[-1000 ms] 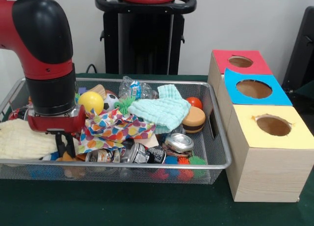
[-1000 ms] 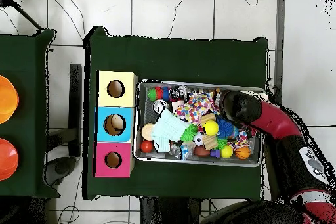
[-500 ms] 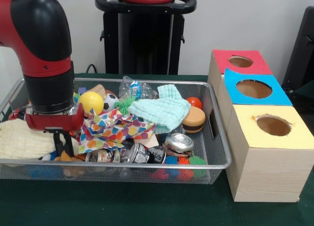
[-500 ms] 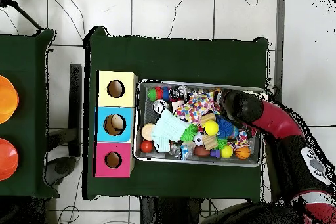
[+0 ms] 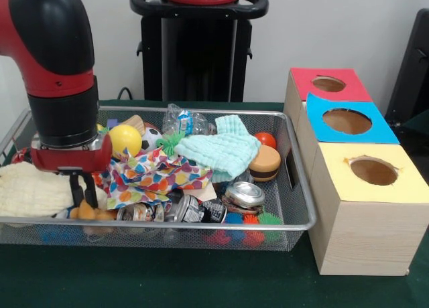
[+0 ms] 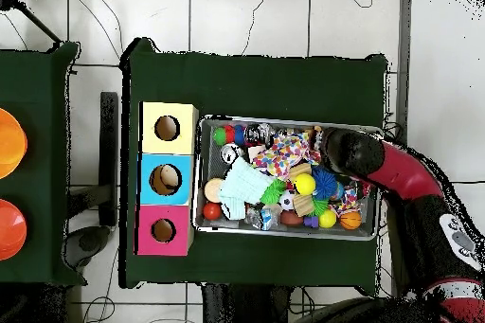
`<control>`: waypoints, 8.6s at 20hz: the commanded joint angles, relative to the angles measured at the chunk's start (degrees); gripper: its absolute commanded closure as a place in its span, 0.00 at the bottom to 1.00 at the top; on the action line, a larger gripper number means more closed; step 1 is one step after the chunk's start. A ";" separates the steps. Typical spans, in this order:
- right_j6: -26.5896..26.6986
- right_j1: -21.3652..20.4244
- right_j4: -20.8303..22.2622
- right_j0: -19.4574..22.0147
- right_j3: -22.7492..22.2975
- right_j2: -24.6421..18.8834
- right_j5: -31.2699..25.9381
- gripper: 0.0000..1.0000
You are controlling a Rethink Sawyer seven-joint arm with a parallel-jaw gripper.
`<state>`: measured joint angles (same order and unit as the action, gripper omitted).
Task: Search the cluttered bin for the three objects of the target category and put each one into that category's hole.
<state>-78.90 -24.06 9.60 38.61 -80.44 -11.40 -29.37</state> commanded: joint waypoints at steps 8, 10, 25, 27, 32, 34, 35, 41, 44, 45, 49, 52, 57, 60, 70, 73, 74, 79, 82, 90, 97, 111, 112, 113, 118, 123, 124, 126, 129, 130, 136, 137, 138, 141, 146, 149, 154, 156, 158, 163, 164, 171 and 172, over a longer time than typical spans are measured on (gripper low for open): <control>-1.77 -7.45 0.48 -0.18 -6.29 -2.27 -7.18 1.00; -1.80 -7.45 0.44 -0.19 -6.22 -2.36 -7.35 1.00; -2.29 -8.42 0.49 -0.01 -7.27 -2.41 -6.53 1.00; -2.41 -8.66 0.62 0.04 -7.69 -2.34 -5.93 1.00; -2.22 -8.89 1.06 0.16 -8.08 -2.32 -4.90 1.00; -2.24 -8.76 1.35 0.24 -8.13 -2.39 -3.87 1.00; -2.21 -8.76 1.50 0.29 -8.21 -2.48 -3.26 1.00; -4.46 -9.13 1.35 -0.75 -7.43 -1.30 -1.90 1.00; -3.43 -8.94 1.29 -0.47 -7.10 -1.81 -2.84 1.00; -3.33 -9.23 1.28 -0.57 -7.08 -1.70 -3.32 1.00; -2.30 -10.59 1.66 -0.97 -7.10 -1.60 -4.76 1.00; -1.69 -11.27 2.03 -1.28 -7.43 -1.61 -5.13 1.00; -2.47 -15.28 1.06 -1.87 -10.29 -1.20 -6.46 1.00; -2.30 -16.71 0.39 -2.24 -10.16 -0.96 -8.89 1.00; -1.02 -17.15 0.06 -1.43 -9.35 -1.71 -11.52 1.00; -0.68 -16.54 0.32 -1.25 -9.18 -2.09 -11.38 1.00; -0.79 -16.79 0.31 -1.29 -9.61 -2.09 -11.20 1.00; -1.84 -19.07 0.09 -2.23 -11.02 -1.54 -11.54 1.00; -2.15 -19.79 -0.15 -2.67 -10.81 -1.30 -12.65 1.00; -1.88 -20.00 -0.12 -2.58 -10.55 -1.47 -13.40 1.00; -1.94 -19.89 0.01 -2.48 -10.43 -1.49 -13.68 1.00; 1.81 -8.65 2.28 3.67 -9.38 -5.96 -1.50 1.00; 2.03 -8.71 2.56 3.95 -9.51 -6.07 -1.33 1.00; 2.26 -8.83 2.62 4.22 -9.54 -6.24 -1.55 1.00; 2.90 -9.53 2.53 5.26 -9.75 -7.11 -2.81 1.00; 2.89 -9.43 2.98 5.74 -9.85 -7.62 -3.03 1.00; 2.83 -9.42 3.08 5.73 -9.87 -7.69 -2.98 1.00; 2.42 -9.45 3.17 5.58 -9.98 -7.57 -2.87 1.00; 2.17 -9.45 3.27 5.48 -10.16 -7.50 -2.43 1.00; 2.11 -9.57 3.29 5.55 -10.35 -7.51 -2.30 1.00; 1.22 -11.97 2.83 5.19 -12.01 -6.94 -3.23 1.00; 1.09 -12.38 2.73 5.01 -12.14 -6.78 -3.63 1.00; 1.07 -12.65 2.57 5.00 -12.29 -6.80 -3.94 1.00; 0.78 -13.43 2.29 4.70 -12.42 -6.56 -4.68 1.00; 0.42 -14.68 2.45 4.62 -13.16 -6.34 -4.00 1.00; 0.12 -15.08 2.41 4.11 -12.83 -6.01 -4.71 1.00; -0.71 -15.44 2.09 3.39 -12.66 -5.54 -5.40 1.00; -0.94 -15.37 2.00 3.20 -12.57 -5.36 -5.54 1.00; -1.04 -15.33 1.93 3.21 -12.71 -5.35 -5.35 1.00; -0.85 -15.27 1.83 3.28 -12.71 -5.36 -5.37 1.00; -0.84 -15.23 1.83 3.29 -12.73 -5.38 -5.35 1.00; -0.96 -15.15 1.84 3.19 -12.68 -5.32 -5.31 1.00; -0.97 -15.10 1.85 3.23 -12.69 -5.32 -5.26 1.00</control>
<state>-78.90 -38.73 10.09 41.98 -88.06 -13.25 -34.09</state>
